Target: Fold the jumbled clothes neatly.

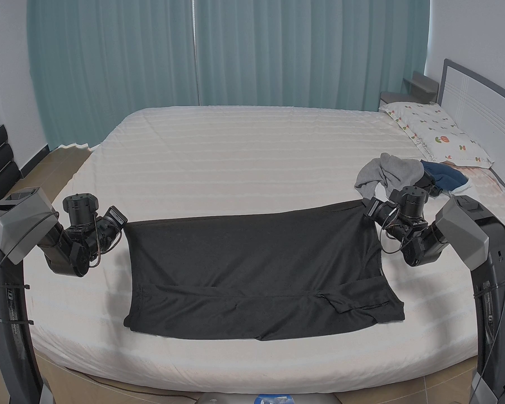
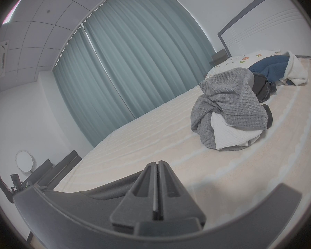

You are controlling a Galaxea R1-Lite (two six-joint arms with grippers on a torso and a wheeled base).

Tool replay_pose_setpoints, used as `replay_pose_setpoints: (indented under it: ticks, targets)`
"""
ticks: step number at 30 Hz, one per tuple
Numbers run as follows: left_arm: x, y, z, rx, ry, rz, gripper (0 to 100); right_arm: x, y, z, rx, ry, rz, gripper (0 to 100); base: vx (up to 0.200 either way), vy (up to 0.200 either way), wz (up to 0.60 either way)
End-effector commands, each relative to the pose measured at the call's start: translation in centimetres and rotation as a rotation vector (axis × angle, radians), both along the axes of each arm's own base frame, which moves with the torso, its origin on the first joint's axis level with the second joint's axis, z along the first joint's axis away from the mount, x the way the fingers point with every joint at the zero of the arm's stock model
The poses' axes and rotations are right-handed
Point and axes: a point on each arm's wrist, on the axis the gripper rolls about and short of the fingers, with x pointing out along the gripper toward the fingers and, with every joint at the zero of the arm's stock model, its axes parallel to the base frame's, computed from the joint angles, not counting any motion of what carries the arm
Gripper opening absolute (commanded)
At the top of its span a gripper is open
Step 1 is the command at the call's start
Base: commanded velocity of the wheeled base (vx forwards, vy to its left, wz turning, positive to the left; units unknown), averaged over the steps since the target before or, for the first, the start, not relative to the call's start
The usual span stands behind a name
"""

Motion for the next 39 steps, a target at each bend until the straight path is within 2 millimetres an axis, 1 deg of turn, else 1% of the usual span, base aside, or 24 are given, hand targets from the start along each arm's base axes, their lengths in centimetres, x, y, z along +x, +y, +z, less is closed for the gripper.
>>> replay_pose_setpoints:
  ticks: [1, 5, 9, 10, 17, 19, 20, 22, 26, 30, 37, 39]
  targets:
    - [0.0, 0.0, -0.1, 0.0, 0.002, 0.0, 0, 0.1, 0.0, -0.3, -0.002, 0.002, 0.001, 0, 0.0, 0.0, 0.0]
    - [0.0, 0.1, 0.0, 0.0, -0.002, 0.002, 0, 0.1, 0.0, -0.2, -0.002, 0.007, 0.001, 0, 0.0, 0.0, 0.0]
    - [-0.1, 0.1, 0.1, 0.004, 0.001, 0.0, 0, -0.3, -0.4, -0.2, -0.005, 0.03, -0.007, 0, 0.0, 0.0, 0.0]
    - [-0.4, 0.1, 0.2, 0.025, 0.005, -0.006, 0, -0.7, -0.5, 0.3, -0.006, 0.04, -0.004, 0, 0.0, 0.0, 0.0]
    - [-1.8, -0.1, 0.4, 0.113, 0.027, -0.054, 0, -2.0, -0.7, 1.4, -0.003, 0.06, 0.029, 0, 0.0, 0.0, 0.0]
    - [-2.5, -0.2, 0.7, 0.145, 0.032, -0.086, 0, -3.0, -0.8, 1.6, -0.006, 0.083, 0.054, 0, 0.0, 0.0, 0.0]
    - [-2.5, -0.2, 0.6, 0.147, 0.035, -0.087, 0, -3.0, -0.9, 1.6, -0.007, 0.084, 0.054, 0, 0.0, 0.0, 0.0]
    - [-2.9, -0.1, 0.6, 0.185, 0.042, -0.103, 0, -4.1, -0.9, 1.6, -0.021, 0.111, 0.086, 0, 0.0, 0.0, 0.0]
    - [-3.6, -0.3, 0.3, 0.228, 0.066, -0.128, 0, -5.8, -1.3, 1.3, -0.058, 0.154, 0.121, 0, 0.0, 0.0, 0.0]
    - [-4.7, -0.5, -0.6, 0.316, 0.107, -0.176, 0, -7.5, -1.6, 0.5, -0.096, 0.202, 0.153, 0, 0.0, 0.0, 0.0]
    - [-6.9, -0.8, -2.4, 0.481, 0.196, -0.285, 0, -10.1, -2.3, -1.9, -0.178, 0.29, 0.203, 0, 0.0, 0.0, 0.0]
    - [-7.3, -0.8, -2.9, 0.519, 0.213, -0.312, 0, -10.6, -2.4, -2.4, -0.195, 0.304, 0.211, 0, 0.0, 0.0, 0.0]
